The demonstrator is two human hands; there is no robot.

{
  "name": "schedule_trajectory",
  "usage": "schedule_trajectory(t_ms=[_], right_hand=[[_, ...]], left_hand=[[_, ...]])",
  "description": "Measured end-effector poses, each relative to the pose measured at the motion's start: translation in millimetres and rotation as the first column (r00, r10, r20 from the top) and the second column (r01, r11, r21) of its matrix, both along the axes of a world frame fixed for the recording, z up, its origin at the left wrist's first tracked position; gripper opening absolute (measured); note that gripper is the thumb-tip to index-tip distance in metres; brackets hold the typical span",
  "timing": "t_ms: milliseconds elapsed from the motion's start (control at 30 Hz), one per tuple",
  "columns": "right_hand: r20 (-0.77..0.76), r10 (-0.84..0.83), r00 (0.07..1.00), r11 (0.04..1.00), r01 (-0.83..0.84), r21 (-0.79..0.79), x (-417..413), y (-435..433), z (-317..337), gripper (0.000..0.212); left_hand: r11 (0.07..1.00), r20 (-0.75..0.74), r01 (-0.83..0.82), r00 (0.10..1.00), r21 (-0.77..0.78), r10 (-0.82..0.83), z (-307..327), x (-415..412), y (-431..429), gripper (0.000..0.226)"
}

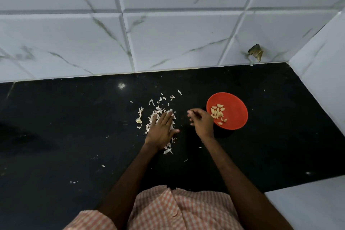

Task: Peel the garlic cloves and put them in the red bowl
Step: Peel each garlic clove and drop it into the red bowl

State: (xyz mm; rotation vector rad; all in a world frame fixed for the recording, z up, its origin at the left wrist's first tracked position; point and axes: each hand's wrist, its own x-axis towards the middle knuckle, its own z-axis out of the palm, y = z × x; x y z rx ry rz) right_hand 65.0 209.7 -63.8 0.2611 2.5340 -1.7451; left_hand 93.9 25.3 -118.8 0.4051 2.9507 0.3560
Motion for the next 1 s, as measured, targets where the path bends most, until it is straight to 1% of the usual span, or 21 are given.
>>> schedule_trajectory(t_ms=[67,133,167,233,267,300,333,400,433,500,533,600,633,700,767,800,833,867,933,967,1000], right_hand=[[0.059,0.013,0.998,0.996,-0.018,0.091,3.4,14.0,-3.2,0.007],[0.232,0.081,0.969,0.964,-0.136,0.229,7.7,35.5,-5.9,0.011],[0.354,0.114,0.928,0.931,-0.225,0.289,9.5,45.8,-6.3,0.013],[0.607,0.139,0.783,0.841,-0.417,0.346,14.1,59.3,-4.2,0.017],[0.692,0.148,0.707,0.805,-0.493,0.330,15.3,60.2,-2.0,0.018],[0.731,0.163,0.662,0.796,-0.526,0.299,15.4,57.5,-2.1,0.019],[0.728,0.184,0.661,0.812,-0.519,0.266,14.3,51.6,-1.4,0.019],[0.615,0.240,0.751,0.890,-0.423,0.168,10.1,33.5,-6.5,0.016],[0.542,0.251,0.802,0.926,-0.362,0.107,9.6,22.9,-7.9,0.014],[0.412,0.269,0.871,0.955,-0.298,0.007,5.6,2.6,-3.4,0.010],[0.354,0.280,0.892,0.957,-0.287,-0.034,2.4,-5.8,-0.3,0.011],[0.251,0.296,0.922,0.955,-0.275,-0.116,-7.1,-20.9,9.6,0.013],[0.202,0.303,0.931,0.951,-0.280,-0.134,-15.3,-29.0,17.5,0.011],[0.103,0.315,0.944,0.945,-0.302,-0.126,-30.9,-43.4,34.3,0.007],[0.030,0.312,0.949,0.947,-0.309,-0.093,-46.2,-58.5,50.6,0.009],[0.005,0.298,0.954,0.952,-0.297,-0.074,-54.0,-65.0,56.9,0.006],[-0.009,0.274,0.962,0.960,-0.274,-0.060,-58.9,-69.9,61.5,0.003],[-0.018,0.247,0.969,0.968,-0.248,-0.048,-61.6,-73.6,63.5,0.006],[-0.032,0.212,0.977,0.977,-0.212,-0.006,-61.7,-80.1,62.6,0.010],[-0.043,0.196,0.980,0.981,-0.195,0.020,-60.2,-82.7,61.3,0.011],[-0.054,0.178,0.983,0.984,-0.177,0.027,-56.9,-84.0,59.5,0.011]], left_hand=[[0.981,-0.116,-0.045,0.991,0.191,0.068,4.4,1.1,-0.6,0.073],[0.924,-0.189,-0.117,0.962,0.363,0.196,4.0,0.9,-2.5,0.040],[0.897,-0.193,-0.155,0.948,0.413,0.253,5.0,1.4,-4.1,0.029],[0.854,-0.171,-0.217,0.928,0.472,0.331,11.2,3.3,-7.3,0.016],[0.829,-0.142,-0.247,0.922,0.502,0.361,14.7,2.9,-9.1,0.011],[0.806,-0.107,-0.274,0.918,0.524,0.381,17.3,2.5,-11.7,0.009],[0.790,-0.066,-0.299,0.918,0.534,0.392,19.7,1.7,-13.7,0.011],[0.784,-0.009,-0.325,0.922,0.529,0.388,23.9,0.0,-17.4,0.021],[0.800,0.000,-0.318,0.929,0.509,0.370,24.6,0.3,-18.4,0.025],[0.847,0.003,-0.293,0.945,0.444,0.326,29.0,-0.4,-19.8,0.028],[0.851,0.009,-0.296,0.946,0.433,0.324,30.5,-1.9,-21.0,0.024],[0.812,0.057,-0.325,0.938,0.485,0.341,39.8,-6.6,-24.3,0.007],[0.779,0.082,-0.343,0.931,0.525,0.356,49.8,-11.8,-26.6,0.010],[0.730,0.131,-0.380,0.917,0.568,0.376,67.7,-24.4,-31.7,0.006],[0.728,0.151,-0.403,0.909,0.555,0.388,87.1,-36.7,-38.8,0.019],[0.717,0.173,-0.419,0.903,0.557,0.393,97.1,-42.0,-42.3,0.018],[0.689,0.206,-0.428,0.900,0.585,0.384,104.3,-45.3,-44.3,0.012],[0.644,0.242,-0.438,0.895,0.627,0.374,109.5,-47.0,-44.3,0.010],[0.531,0.307,-0.459,0.884,0.712,0.352,117.1,-45.4,-40.2,0.010],[0.491,0.311,-0.460,0.881,0.740,0.357,119.8,-43.7,-37.2,0.008],[0.475,0.290,-0.454,0.878,0.754,0.380,118.7,-42.7,-34.7,0.008]])
